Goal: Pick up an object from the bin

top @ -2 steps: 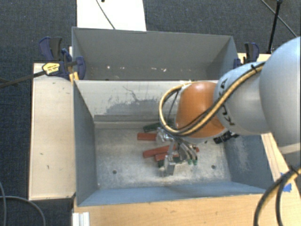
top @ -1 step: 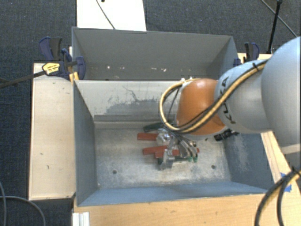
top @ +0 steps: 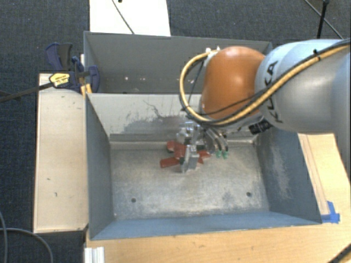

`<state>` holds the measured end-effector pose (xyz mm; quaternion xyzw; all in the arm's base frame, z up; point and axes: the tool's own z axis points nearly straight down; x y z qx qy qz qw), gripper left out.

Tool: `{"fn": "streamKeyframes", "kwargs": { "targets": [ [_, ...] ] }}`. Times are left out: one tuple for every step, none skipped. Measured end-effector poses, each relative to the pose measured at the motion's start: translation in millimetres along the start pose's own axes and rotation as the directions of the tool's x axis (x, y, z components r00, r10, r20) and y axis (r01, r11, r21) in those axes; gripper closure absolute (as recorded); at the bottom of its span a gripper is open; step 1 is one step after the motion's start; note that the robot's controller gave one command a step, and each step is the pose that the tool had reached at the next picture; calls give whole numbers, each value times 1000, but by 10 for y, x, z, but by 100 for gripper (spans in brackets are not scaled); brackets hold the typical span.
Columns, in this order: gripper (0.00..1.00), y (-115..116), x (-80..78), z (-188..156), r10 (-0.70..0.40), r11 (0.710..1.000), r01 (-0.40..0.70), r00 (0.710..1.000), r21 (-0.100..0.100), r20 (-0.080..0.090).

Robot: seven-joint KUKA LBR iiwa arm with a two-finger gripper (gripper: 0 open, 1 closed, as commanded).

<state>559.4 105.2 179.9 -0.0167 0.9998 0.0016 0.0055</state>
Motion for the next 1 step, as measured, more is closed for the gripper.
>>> {"fn": "streamKeyframes", "kwargs": {
  "targets": [
    [100,435,-40,-518,212,977,-212,977,1,-4]
  ]
}}
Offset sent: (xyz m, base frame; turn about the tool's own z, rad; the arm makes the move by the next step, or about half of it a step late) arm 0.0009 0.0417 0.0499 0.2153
